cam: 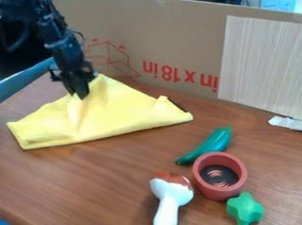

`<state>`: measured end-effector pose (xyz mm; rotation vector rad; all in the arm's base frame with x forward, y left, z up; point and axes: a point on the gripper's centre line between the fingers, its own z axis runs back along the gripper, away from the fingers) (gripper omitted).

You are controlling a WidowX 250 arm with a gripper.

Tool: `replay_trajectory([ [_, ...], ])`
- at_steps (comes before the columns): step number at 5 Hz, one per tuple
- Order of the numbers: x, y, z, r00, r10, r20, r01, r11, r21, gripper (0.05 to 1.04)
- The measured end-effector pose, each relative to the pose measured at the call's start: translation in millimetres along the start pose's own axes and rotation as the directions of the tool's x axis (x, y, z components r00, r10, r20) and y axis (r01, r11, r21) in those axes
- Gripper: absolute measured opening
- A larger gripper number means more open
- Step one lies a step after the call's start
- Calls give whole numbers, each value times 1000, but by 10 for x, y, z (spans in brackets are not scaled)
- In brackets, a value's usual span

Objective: Unfold the upper left fabric to the lower right

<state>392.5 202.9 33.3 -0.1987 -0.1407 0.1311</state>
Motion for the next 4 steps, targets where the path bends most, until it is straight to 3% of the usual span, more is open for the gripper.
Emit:
replay_trajectory([
  [1, -183, -138, 391, 993, -78, 89, 79, 997, -5, 70],
  [2, -464, -309, 591, 973, -179, 148, 181, 984, 4, 69],
  [3, -856, -503, 723, 934, -298, 200, 293, 955, 52, 68],
  [4, -1182, -579, 675, 909, -367, 198, 361, 930, 63, 68],
])
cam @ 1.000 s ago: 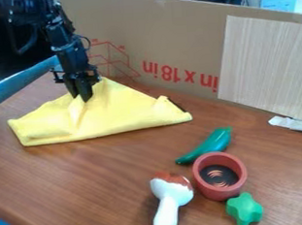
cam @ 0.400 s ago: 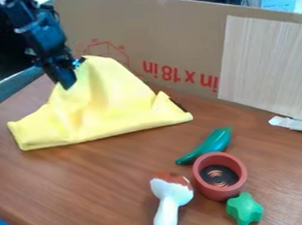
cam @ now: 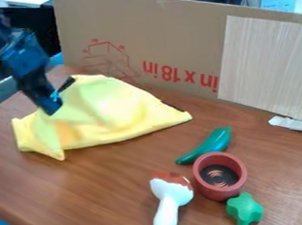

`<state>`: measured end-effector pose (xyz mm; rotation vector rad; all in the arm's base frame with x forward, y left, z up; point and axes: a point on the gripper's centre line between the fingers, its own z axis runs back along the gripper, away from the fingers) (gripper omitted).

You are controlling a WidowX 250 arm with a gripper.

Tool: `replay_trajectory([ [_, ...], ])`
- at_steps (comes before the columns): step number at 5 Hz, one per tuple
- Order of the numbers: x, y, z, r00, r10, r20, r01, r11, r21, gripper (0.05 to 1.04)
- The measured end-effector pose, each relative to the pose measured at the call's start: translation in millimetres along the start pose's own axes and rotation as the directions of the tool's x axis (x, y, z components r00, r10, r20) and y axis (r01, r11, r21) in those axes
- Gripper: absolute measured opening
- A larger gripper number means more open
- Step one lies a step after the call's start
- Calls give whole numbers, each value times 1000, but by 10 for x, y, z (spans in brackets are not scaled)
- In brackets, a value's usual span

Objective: Unfold the upper left fabric to the lower right

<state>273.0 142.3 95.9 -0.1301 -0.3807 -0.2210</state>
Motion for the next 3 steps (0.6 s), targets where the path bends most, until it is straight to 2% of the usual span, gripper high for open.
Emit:
replay_trajectory([
  [1, -184, -145, 44, 998, -64, 10, 64, 998, 2, 68],
  [3, -477, -419, -48, 986, -164, -19, 164, 986, -1, 68],
])
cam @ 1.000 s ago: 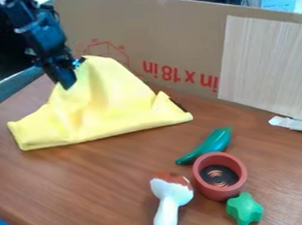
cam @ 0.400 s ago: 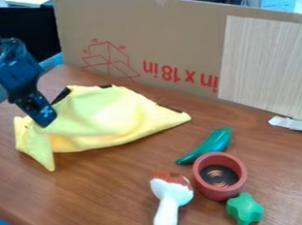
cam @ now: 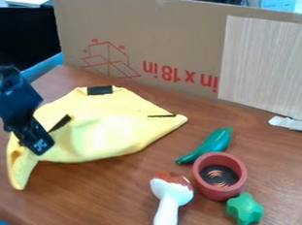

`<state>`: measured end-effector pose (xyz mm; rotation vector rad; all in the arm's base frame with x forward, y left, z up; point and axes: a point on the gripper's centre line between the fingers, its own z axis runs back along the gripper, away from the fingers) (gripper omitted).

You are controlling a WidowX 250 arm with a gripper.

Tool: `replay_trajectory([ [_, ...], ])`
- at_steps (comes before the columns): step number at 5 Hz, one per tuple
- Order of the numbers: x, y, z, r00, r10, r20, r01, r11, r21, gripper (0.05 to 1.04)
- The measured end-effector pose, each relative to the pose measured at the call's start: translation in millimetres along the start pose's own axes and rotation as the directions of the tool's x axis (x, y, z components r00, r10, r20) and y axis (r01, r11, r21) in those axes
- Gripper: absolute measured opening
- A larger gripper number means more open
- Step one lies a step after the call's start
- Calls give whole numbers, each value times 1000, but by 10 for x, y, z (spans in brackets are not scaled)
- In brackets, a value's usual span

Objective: Unfold the upper left fabric to the lower right

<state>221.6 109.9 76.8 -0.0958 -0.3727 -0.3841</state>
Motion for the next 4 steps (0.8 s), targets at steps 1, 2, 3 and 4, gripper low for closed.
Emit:
replay_trajectory([
  [1, -127, -216, -132, 993, -115, -11, 115, 993, 38, 68],
  [2, -306, -424, -338, 977, -209, -43, 211, 977, 45, 86],
  [3, -430, -548, -491, 953, -293, -79, 299, 952, 74, 246],
  [4, -447, -547, -521, 932, -351, -86, 359, 928, 101, 515],
])
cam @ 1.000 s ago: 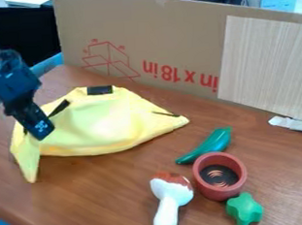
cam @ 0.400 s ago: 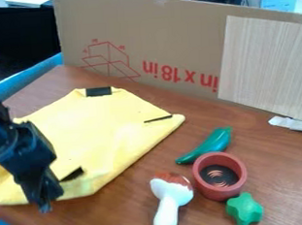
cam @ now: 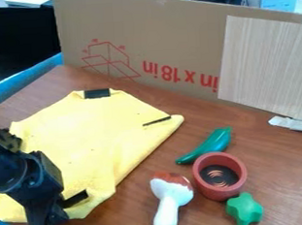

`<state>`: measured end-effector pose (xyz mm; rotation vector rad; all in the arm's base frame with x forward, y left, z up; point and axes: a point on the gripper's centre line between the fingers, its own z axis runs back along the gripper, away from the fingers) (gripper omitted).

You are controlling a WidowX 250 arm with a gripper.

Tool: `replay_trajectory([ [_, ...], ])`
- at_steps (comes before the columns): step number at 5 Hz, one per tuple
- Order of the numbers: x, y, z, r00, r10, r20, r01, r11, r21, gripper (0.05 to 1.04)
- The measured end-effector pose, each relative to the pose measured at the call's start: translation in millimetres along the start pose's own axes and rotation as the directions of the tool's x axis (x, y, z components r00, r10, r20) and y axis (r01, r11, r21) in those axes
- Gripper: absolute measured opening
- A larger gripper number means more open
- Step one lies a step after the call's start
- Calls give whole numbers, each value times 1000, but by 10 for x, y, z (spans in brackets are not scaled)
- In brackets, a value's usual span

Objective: Unfold the upper left fabric to the lower right

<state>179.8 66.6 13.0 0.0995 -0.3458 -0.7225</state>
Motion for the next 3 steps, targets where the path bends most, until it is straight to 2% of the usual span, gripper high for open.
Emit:
replay_trajectory([
  [1, 48, 120, 130, 997, 59, 41, -58, 998, -25, 812],
  [2, 202, 470, 408, 982, 171, 81, -170, 985, -16, 1003],
  [3, 344, 964, 755, 944, 323, 73, -326, 945, 39, 1003],
])
